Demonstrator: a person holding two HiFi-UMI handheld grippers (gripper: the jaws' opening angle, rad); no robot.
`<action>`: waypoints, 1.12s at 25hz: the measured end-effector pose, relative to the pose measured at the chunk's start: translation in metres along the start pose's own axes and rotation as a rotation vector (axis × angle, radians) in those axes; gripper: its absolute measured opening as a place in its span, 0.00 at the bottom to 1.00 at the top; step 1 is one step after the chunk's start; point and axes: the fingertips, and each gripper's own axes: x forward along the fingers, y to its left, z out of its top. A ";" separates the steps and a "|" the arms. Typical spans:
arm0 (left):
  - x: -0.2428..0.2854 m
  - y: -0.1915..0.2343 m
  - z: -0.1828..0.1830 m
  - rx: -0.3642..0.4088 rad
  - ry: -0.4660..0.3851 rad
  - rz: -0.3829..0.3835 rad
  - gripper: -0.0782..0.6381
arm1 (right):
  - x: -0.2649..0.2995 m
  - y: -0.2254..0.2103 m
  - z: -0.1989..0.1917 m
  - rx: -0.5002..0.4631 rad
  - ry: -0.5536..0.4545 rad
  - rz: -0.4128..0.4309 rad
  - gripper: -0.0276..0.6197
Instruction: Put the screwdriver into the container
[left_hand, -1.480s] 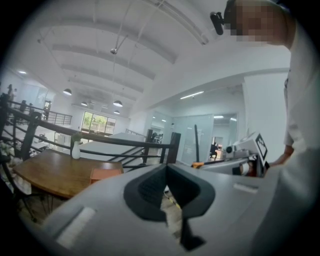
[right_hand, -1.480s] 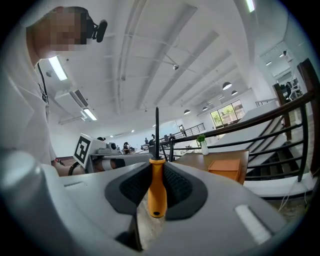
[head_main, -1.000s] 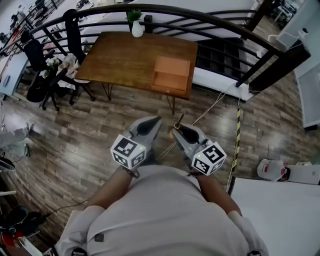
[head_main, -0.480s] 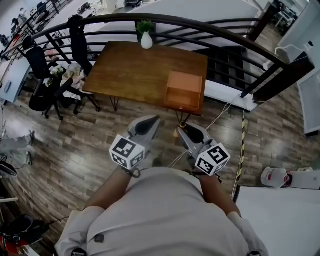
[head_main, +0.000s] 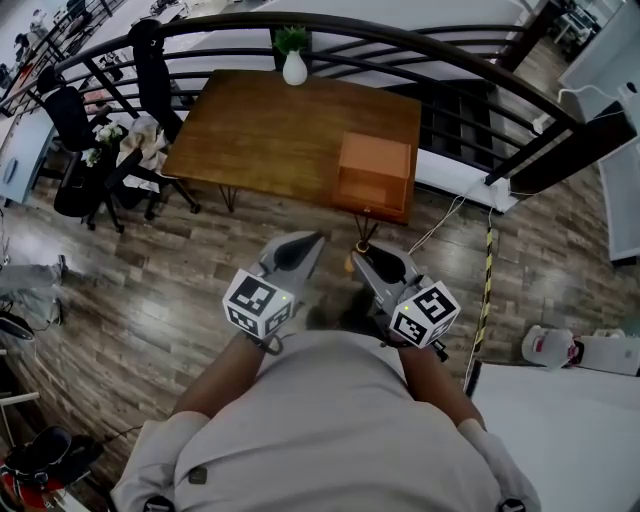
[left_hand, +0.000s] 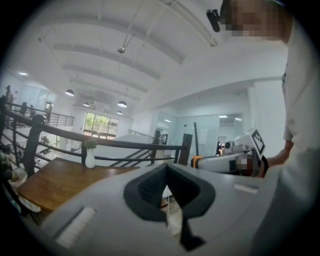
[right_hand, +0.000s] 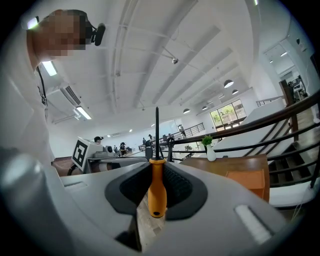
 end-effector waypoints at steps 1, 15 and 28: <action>0.003 0.002 -0.001 -0.002 0.004 0.004 0.11 | 0.002 -0.003 -0.002 0.004 0.007 0.005 0.16; 0.073 0.007 -0.003 -0.028 0.030 0.011 0.11 | -0.008 -0.073 0.011 0.035 -0.001 0.020 0.16; 0.207 0.013 0.022 -0.017 0.023 0.000 0.11 | -0.028 -0.195 0.059 0.011 -0.011 0.021 0.16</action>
